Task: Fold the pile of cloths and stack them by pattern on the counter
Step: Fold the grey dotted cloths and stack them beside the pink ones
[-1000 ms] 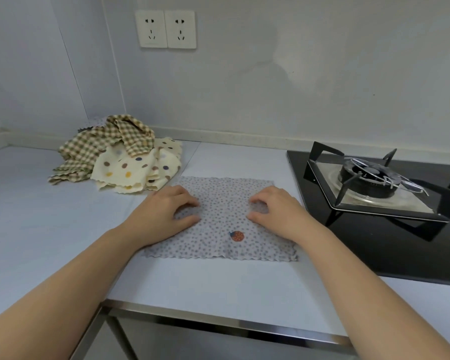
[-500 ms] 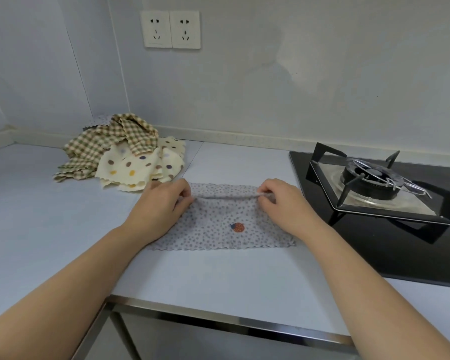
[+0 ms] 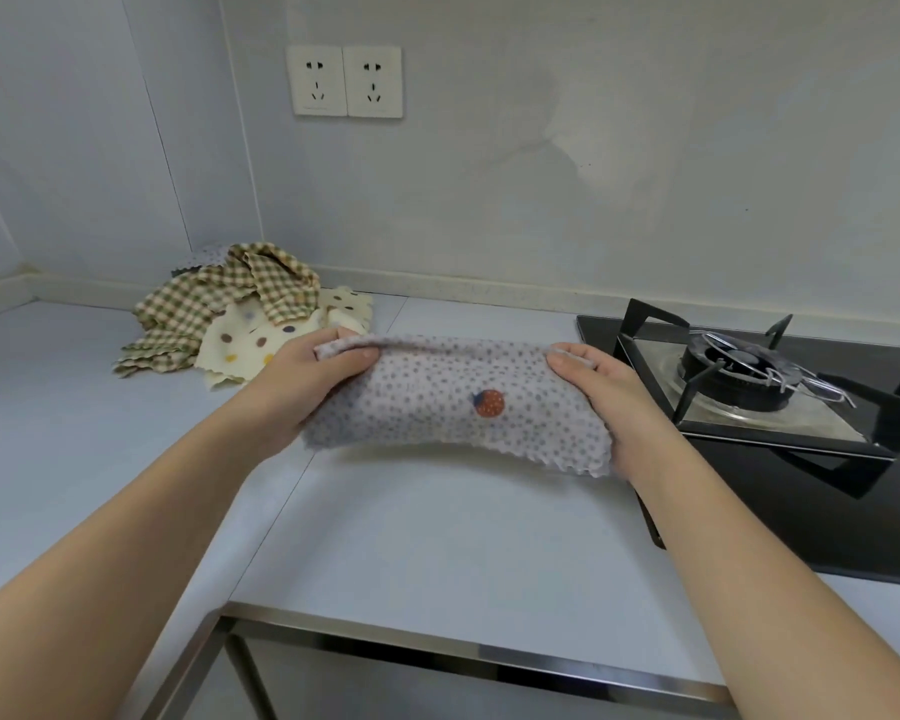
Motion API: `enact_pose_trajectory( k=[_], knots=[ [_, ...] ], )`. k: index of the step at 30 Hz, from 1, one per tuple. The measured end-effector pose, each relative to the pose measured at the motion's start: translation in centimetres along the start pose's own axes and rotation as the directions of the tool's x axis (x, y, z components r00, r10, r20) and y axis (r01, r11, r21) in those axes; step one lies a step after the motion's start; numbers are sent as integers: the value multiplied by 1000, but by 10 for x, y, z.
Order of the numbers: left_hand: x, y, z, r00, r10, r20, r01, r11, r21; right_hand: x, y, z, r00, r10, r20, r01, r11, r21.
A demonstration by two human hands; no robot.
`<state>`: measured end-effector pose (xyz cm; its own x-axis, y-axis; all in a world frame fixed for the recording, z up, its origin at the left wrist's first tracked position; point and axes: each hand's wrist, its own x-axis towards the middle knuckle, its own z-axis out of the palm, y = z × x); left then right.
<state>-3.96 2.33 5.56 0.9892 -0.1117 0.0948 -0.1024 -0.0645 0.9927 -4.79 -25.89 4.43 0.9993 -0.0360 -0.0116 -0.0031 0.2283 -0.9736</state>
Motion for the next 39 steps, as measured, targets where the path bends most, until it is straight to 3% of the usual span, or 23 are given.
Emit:
enact_pose_trajectory(
  k=[3,6,8,10,11,13,15,17,20,24,26,30,34,36,39],
  knots=[
    [3,-5,2,995,-92,-45,92,996,-16,7,7,-7,999,19,-43,-22,998,-56],
    [10,-25,0,966,-95,-241,159,951,263,16,19,-11,978,-34,-208,-28,958,-287],
    [9,-37,-2,961,75,-265,108,782,614,16,23,-12,961,-201,-189,41,782,-622],
    [6,-41,0,951,284,-122,-81,609,789,14,25,-9,934,-355,-43,173,553,-815],
    [4,-40,2,944,327,-27,-179,583,792,13,25,-7,921,-390,8,224,512,-829],
    [-3,-35,8,943,273,190,-320,585,745,10,24,-3,924,-370,94,293,528,-797],
    [-6,-35,13,915,151,374,-395,523,755,7,25,1,946,-255,202,312,533,-787],
    [-5,-40,12,885,143,444,-459,436,774,5,27,2,949,-112,294,310,504,-806],
    [-1,-51,8,867,311,389,-489,383,784,8,31,1,939,-13,345,318,418,-851],
    [1,-59,6,855,421,302,-454,329,828,8,32,4,904,-53,424,425,219,-878],
    [2,-62,4,846,448,289,-443,290,848,8,31,3,902,-88,423,432,216,-876],
    [7,-65,-3,833,517,196,-348,215,913,8,24,-2,923,-78,377,381,327,-865],
    [7,-68,-7,855,511,82,-235,241,942,7,22,-4,902,-12,432,420,264,-869],
    [4,-64,0,838,533,113,-287,256,923,6,21,-3,906,-35,423,414,285,-864],
    [-3,-51,25,771,563,297,-513,273,814,5,20,-1,914,-92,395,404,291,-867]
  ],
)
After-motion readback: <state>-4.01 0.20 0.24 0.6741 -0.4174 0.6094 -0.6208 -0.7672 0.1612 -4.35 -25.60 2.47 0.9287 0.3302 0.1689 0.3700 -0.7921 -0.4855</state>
